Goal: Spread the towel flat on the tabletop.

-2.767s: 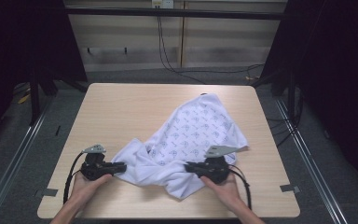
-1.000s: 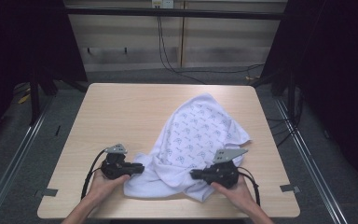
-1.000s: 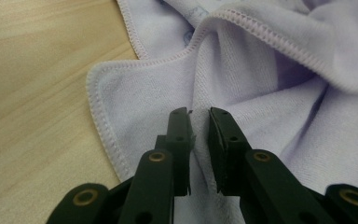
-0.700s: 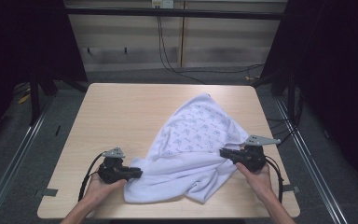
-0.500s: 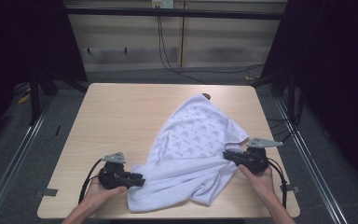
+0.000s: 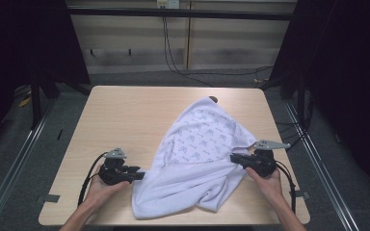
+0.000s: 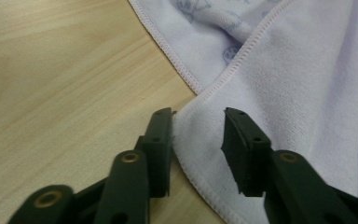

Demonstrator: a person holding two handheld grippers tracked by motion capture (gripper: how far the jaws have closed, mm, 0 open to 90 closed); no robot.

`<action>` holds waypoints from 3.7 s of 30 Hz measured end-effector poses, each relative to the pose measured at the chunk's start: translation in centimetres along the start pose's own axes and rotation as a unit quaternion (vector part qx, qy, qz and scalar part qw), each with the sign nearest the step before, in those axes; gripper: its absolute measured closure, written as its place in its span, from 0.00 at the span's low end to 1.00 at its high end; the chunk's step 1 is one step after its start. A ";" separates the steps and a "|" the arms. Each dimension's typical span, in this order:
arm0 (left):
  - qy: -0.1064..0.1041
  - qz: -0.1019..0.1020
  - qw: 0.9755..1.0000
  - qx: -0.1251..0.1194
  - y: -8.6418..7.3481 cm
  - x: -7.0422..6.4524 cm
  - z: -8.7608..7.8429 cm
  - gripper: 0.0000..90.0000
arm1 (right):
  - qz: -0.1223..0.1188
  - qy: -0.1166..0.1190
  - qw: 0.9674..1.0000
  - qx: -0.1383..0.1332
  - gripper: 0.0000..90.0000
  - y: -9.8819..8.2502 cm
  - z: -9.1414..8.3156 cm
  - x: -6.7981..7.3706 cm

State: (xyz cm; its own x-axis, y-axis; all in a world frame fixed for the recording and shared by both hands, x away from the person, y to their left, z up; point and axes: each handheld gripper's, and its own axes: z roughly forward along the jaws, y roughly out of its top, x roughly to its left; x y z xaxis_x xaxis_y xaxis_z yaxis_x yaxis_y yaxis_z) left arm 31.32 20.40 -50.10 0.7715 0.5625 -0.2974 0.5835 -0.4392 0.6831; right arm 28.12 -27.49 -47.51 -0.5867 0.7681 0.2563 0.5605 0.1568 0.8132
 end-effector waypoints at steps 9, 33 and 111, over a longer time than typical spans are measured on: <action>-0.054 -0.001 0.999 0.004 -0.2 -0.4 -0.1 0.98 | 0.007 -0.007 1.000 -0.005 0.96 0.2 -0.1 -0.7; -0.033 0.067 0.949 -0.306 13.8 -3.0 -15.2 0.98 | -0.050 -0.020 0.982 -0.183 0.97 15.5 -9.7 1.4; -0.060 0.008 0.998 -0.012 0.4 -1.7 -0.3 0.81 | -0.013 0.009 0.996 0.083 0.68 -4.5 -6.1 6.6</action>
State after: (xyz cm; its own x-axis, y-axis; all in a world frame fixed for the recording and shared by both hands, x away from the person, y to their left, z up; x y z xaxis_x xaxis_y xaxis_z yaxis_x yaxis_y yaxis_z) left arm 30.16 19.44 -49.13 0.8065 0.4667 -0.3630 0.5655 -0.4298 0.7039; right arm 18.16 -26.96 -46.27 -0.6120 0.7513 0.2469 0.6326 0.2778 0.7230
